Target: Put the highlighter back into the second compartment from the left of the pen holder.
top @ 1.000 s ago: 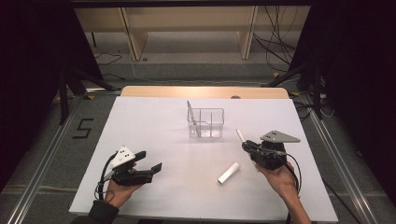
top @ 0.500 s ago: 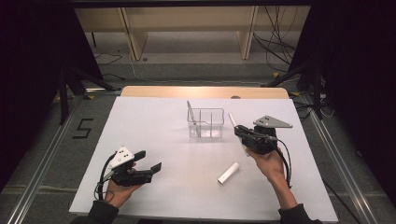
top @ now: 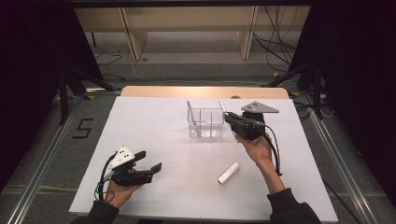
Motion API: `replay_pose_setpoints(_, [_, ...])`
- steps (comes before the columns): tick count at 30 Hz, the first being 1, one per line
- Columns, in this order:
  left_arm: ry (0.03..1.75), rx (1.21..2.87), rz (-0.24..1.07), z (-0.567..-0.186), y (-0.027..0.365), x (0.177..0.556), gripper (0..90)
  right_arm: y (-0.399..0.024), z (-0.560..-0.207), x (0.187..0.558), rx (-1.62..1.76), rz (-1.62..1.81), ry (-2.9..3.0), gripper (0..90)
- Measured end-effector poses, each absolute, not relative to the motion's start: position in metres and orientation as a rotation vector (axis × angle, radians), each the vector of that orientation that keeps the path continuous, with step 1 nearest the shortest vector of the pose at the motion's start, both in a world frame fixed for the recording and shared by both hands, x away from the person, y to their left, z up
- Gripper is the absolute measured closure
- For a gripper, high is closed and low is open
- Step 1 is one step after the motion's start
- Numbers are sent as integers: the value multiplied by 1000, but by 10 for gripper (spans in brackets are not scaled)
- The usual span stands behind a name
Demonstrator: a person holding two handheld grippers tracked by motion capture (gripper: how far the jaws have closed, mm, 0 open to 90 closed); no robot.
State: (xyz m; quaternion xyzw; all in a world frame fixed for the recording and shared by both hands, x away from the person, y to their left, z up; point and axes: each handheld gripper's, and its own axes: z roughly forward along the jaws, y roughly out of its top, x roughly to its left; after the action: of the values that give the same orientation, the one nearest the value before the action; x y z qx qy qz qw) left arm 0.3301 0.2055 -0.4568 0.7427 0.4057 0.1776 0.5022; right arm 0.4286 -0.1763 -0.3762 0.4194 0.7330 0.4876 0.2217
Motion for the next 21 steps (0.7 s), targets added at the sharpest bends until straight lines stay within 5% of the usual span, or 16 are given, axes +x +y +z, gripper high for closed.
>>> replay_pose_setpoints(21, [980,1788,425,-457,205,330,187,-144,-367,469,1125,1343,2008,788])
